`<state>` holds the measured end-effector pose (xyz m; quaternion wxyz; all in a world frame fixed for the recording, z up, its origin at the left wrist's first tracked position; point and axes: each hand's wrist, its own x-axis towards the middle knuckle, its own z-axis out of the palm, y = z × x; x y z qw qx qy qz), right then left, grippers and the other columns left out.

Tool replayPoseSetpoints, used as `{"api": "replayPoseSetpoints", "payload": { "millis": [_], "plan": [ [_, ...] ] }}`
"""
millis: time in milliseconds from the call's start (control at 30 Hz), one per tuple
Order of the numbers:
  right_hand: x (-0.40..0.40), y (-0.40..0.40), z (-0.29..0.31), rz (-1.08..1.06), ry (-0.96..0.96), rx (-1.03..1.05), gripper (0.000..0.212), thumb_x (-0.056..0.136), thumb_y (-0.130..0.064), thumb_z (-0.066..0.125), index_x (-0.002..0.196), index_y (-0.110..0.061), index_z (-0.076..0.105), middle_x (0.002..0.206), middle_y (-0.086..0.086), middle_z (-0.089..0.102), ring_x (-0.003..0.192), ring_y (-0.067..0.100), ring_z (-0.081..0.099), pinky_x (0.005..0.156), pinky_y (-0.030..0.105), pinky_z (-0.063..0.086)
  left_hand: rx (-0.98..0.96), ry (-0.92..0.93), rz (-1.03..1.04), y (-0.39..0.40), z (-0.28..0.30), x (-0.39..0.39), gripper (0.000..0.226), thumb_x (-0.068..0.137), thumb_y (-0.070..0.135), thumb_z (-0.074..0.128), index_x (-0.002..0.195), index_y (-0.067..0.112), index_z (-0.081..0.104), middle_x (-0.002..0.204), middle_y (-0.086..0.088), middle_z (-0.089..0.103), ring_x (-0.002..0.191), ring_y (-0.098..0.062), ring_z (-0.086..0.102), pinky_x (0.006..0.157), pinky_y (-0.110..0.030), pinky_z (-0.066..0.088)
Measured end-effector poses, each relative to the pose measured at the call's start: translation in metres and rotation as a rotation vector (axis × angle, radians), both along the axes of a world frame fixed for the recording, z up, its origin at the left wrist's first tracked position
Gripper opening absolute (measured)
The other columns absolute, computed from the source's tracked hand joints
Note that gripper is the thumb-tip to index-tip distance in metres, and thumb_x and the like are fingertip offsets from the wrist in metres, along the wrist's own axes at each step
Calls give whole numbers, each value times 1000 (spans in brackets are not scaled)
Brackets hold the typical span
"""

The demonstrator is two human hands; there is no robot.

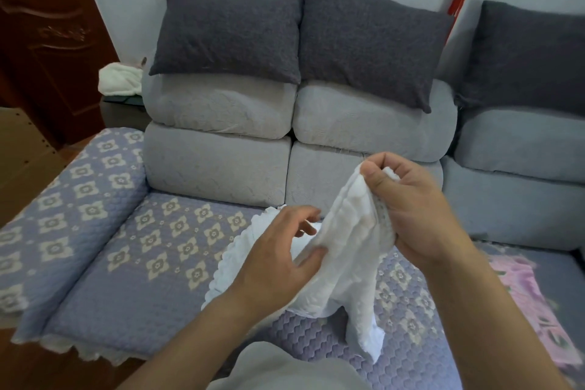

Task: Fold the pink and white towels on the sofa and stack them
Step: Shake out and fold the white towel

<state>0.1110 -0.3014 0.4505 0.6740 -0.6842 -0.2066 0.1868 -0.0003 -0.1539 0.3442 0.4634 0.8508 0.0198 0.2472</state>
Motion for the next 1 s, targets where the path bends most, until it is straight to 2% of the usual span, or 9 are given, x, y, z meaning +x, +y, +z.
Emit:
{"api": "replayPoseSetpoints", "payload": {
  "millis": [200,333,433,500,567,633,800,900,1000],
  "plan": [
    [-9,2,2,86,-13,-77,19,100,-19,57,84,-13,66,78,13,72,70,30,70,66,42,58,-1,-119,18,-14,34,21,36,86,21,73,112,32,50,96,15,60,87,-11,61,75,-21,52],
    [-3,-4,4,-18,-107,-159,20,100,-23,59,82,-16,66,67,0,65,60,15,60,56,31,51,-150,-106,48,-14,45,21,25,87,11,74,106,19,59,87,9,68,81,-11,68,73,-21,55],
    [3,-9,2,-99,-190,-224,22,98,-25,61,78,-20,66,61,-9,58,55,5,53,51,20,44,-373,26,-35,-7,46,14,24,92,10,68,105,27,57,84,-1,70,77,-18,68,72,-36,57],
    [3,-10,-1,-98,-191,-237,22,99,-25,61,78,-20,66,59,-12,56,53,4,51,50,18,42,-416,78,-119,-2,45,12,22,94,4,62,100,25,55,80,-9,68,70,-36,60,61,-45,50],
    [1,-10,-3,-87,-174,-232,22,99,-25,60,79,-17,66,58,-10,55,52,6,51,49,19,43,-272,52,-146,1,42,13,28,90,-4,57,89,23,58,77,-6,64,65,-34,54,57,-41,45],
    [-1,-8,-3,-68,-156,-213,22,99,-25,60,80,-16,66,59,-5,56,53,9,51,49,22,44,-162,45,-153,1,41,14,32,83,-11,57,81,20,64,81,2,65,68,-23,59,61,-35,49],
    [1,-6,0,-42,-79,-132,22,99,-26,60,80,-18,66,64,0,60,59,16,56,58,35,48,-78,125,-152,-3,31,15,20,88,-2,63,91,17,67,84,14,64,78,-11,62,73,-23,53],
    [5,-7,0,-48,-54,-79,22,99,-25,61,79,-20,67,67,3,60,63,21,56,64,40,48,97,90,-118,4,16,13,28,85,-8,62,88,19,64,89,13,64,86,-7,61,75,-15,49],
    [11,-9,-1,-88,-68,-83,22,99,-26,61,79,-20,67,68,4,60,65,23,55,66,43,48,260,71,-89,19,-1,11,36,78,-17,60,81,18,67,87,15,58,82,3,54,69,-8,40]
  ]
}}
